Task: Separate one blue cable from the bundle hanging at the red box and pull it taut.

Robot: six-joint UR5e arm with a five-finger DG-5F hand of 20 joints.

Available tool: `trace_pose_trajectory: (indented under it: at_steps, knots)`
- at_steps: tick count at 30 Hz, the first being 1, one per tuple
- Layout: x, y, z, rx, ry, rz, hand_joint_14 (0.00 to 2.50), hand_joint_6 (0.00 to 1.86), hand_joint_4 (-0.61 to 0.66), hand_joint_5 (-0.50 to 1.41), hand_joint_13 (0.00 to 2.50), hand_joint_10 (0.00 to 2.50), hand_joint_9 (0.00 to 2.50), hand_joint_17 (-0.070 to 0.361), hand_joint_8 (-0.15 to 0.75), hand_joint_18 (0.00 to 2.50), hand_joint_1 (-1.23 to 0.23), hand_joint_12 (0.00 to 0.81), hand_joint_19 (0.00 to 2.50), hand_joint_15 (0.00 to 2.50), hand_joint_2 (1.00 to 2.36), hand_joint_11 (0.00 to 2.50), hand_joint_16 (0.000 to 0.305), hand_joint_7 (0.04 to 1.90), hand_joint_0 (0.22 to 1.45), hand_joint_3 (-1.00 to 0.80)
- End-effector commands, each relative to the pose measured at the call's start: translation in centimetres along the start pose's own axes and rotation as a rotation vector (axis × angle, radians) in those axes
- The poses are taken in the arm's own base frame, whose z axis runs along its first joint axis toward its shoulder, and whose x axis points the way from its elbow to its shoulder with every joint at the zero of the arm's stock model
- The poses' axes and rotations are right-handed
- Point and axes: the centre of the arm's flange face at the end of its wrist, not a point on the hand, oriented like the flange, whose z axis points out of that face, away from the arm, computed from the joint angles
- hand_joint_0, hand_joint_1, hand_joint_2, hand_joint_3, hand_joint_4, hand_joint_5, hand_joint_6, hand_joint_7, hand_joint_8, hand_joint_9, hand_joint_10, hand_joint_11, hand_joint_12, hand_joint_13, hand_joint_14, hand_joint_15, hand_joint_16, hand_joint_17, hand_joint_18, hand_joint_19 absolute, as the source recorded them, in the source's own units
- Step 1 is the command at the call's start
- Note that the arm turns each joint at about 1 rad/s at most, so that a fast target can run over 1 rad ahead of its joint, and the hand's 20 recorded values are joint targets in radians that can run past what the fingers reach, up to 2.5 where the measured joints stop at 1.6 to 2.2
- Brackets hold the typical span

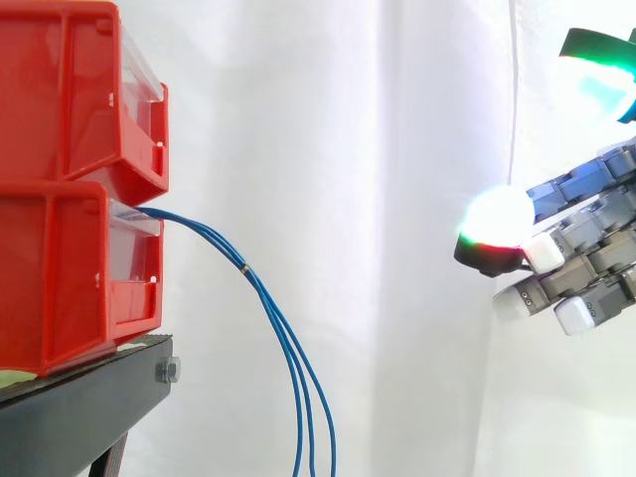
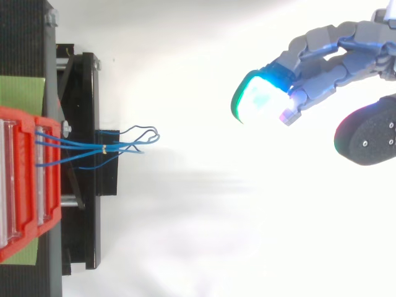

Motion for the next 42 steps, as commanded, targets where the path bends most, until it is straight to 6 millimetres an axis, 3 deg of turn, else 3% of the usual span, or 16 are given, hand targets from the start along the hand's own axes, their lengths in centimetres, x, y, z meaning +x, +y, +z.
trace_pose_trajectory:
  at_steps: [1, 42]
  knots:
    - [-0.02, -0.02, -0.01, 0.000, 0.000, 0.000, 0.00, 0.50, 0.26, -0.18, 0.36, 0.01, 0.76, 0.101, 0.311, 0.42, -0.59, 0.324, 0.43, 0.14, 1.00, 0.29, 0.045, 0.80, 0.56, -0.46]
    - [0.19, -0.02, -0.01, 0.000, 0.004, -0.001, 0.01, 0.50, 0.28, -0.17, 0.55, 0.01, 0.81, 0.092, 0.336, 0.53, -0.60, 0.324, 0.39, 0.23, 1.00, 0.34, 0.041, 0.81, 0.57, -0.47]
